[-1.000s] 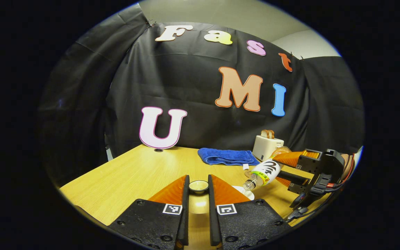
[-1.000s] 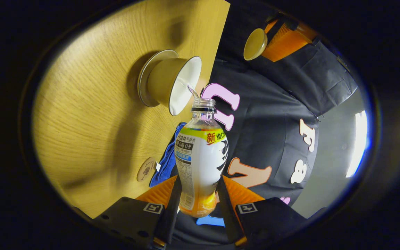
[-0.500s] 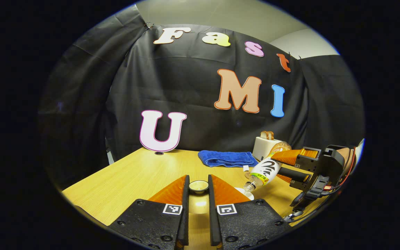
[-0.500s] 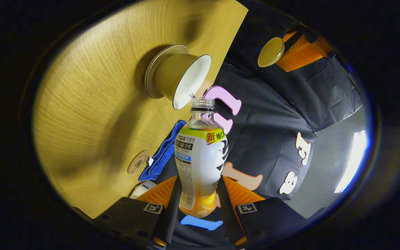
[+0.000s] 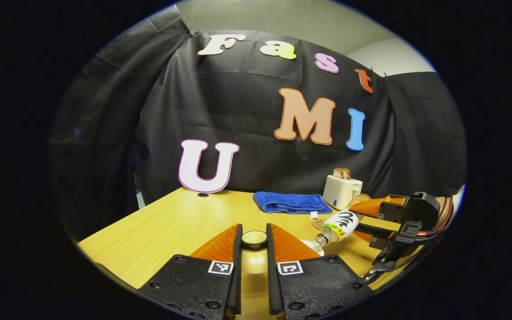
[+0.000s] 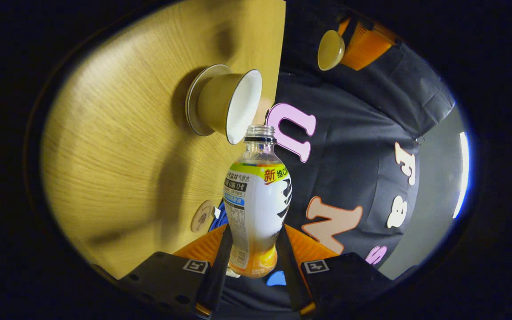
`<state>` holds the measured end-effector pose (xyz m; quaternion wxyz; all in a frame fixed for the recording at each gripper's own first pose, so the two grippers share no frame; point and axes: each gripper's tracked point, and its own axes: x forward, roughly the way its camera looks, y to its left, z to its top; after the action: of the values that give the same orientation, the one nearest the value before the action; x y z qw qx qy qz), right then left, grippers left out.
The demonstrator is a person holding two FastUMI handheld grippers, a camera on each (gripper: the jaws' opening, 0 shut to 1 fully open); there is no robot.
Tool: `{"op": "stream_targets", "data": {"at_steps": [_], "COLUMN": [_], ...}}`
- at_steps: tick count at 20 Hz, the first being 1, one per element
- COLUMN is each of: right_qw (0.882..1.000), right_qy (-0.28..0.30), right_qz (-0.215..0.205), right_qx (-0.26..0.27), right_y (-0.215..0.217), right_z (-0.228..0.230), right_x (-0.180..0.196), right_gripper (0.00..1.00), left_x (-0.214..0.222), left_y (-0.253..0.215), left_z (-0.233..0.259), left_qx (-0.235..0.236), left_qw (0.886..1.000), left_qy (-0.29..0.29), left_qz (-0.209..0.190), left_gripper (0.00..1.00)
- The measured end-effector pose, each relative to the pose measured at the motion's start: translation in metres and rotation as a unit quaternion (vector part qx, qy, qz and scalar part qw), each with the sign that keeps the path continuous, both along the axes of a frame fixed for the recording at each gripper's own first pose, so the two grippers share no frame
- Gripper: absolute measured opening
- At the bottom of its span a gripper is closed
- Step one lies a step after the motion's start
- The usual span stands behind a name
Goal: Open the teacup lid with one hand, grasp the water bottle and pour water into the teacup with the other hand; after pouring, place the water bottle on the coaster and then close the teacup lid.
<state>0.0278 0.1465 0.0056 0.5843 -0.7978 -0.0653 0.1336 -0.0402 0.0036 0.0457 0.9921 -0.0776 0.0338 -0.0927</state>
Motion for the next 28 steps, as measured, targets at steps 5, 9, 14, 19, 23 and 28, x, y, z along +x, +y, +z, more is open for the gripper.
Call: {"op": "stream_targets", "data": {"at_steps": [5,9,14,19,23,28], "right_qw": [0.993,0.973,0.931,0.878,0.835,0.793], "right_qy": [0.047,0.099,0.153,0.185,0.199,0.208], "right_qz": [-0.02,-0.026,-0.055,-0.083,-0.089,-0.096], "right_qx": [0.11,0.207,0.328,0.435,0.505,0.565], "right_y": [-0.005,0.001,-0.001,-0.013,-0.018,-0.031], "right_z": [-0.024,-0.033,-0.041,-0.039,-0.027,-0.015], "right_x": [-0.009,-0.025,-0.037,-0.032,-0.034,-0.033], "right_gripper": [0.63,0.63,0.63,0.63,0.63,0.63], "left_x": [-0.001,-0.001,0.003,0.011,0.02,0.035], "left_y": [-0.005,-0.01,-0.019,-0.032,-0.051,-0.073], "left_z": [0.003,0.004,-0.002,-0.01,-0.015,-0.025], "left_qx": [0.002,0.015,0.021,0.039,0.039,0.056], "left_qw": [1.0,1.0,1.0,0.999,0.998,0.997], "left_qy": [-0.005,-0.01,0.002,0.007,0.012,0.02], "left_qz": [-0.003,-0.008,-0.017,-0.027,-0.041,-0.057], "left_gripper": [0.22,0.22,0.22,0.21,0.21,0.22]}}
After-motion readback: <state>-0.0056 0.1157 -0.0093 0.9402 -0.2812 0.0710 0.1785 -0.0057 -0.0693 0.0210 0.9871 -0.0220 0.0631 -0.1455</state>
